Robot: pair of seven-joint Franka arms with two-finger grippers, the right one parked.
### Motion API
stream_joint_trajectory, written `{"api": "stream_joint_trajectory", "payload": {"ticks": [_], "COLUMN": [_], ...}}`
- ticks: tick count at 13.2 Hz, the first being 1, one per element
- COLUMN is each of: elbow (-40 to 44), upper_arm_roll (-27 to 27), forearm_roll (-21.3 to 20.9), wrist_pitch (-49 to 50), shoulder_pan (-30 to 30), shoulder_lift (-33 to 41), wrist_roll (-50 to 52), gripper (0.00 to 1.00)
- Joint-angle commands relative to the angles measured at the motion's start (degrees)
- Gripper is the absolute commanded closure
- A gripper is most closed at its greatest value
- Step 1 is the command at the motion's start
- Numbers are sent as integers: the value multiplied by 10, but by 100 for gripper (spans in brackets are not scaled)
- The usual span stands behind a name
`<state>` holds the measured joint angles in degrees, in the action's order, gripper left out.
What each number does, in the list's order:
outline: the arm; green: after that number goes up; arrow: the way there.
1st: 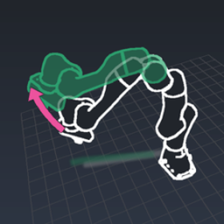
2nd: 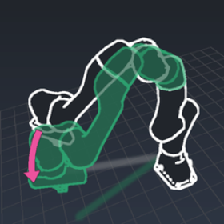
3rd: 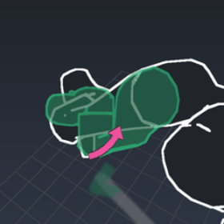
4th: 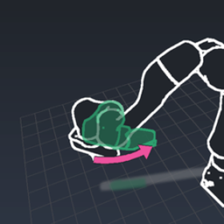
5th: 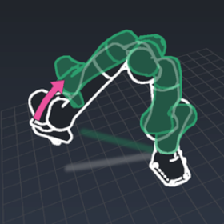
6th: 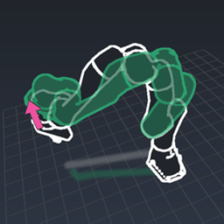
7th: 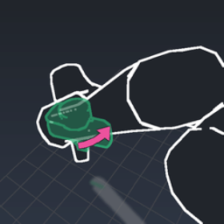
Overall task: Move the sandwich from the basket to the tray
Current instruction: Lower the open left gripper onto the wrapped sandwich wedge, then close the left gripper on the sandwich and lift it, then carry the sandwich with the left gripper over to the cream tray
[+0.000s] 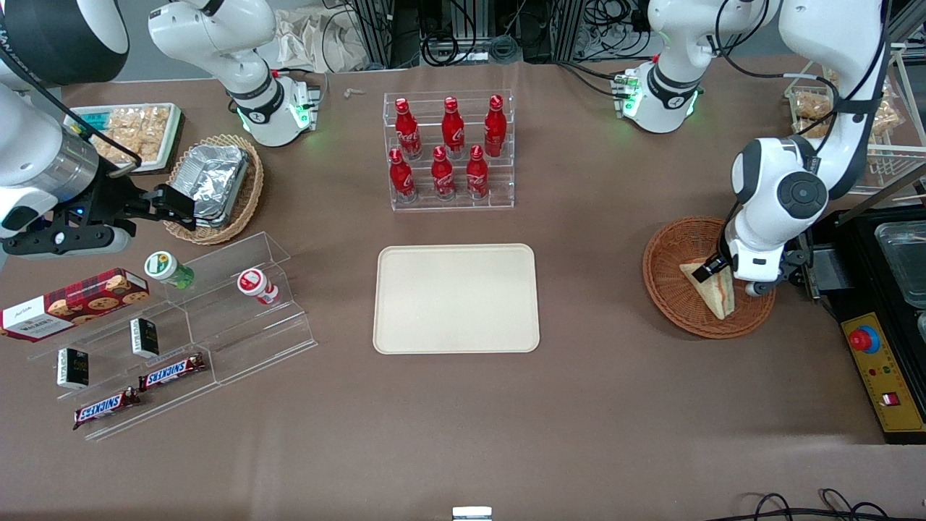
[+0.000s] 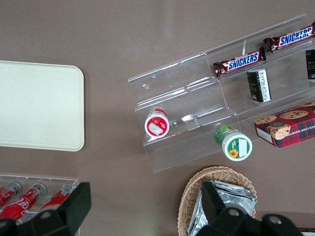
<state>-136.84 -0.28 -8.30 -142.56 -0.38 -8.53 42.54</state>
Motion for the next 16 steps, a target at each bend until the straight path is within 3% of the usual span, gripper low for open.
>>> {"api": "stream_joint_trajectory", "payload": {"ticks": [1, 2, 4, 6, 11, 12, 16], "elbow": [-16, -13, -5, 40, 282, 313, 423], "upper_arm_roll": [-2, -2, -2, -5, -45, -59, -117], "forearm_roll": [-20, -21, -21, -28, -18, -9, 107], "wrist_pitch": [-26, -25, -13, 70, 358, 384, 453], "shoulder_pan": [-2, -2, -1, 3, 6, 6, 6], "shoulder_lift": [6, 8, 21, 39, 33, 33, 21], "wrist_roll": [37, 42, 40, 33, -29, -48, -120], "gripper": [81, 100, 100, 100, 100, 100, 100]}}
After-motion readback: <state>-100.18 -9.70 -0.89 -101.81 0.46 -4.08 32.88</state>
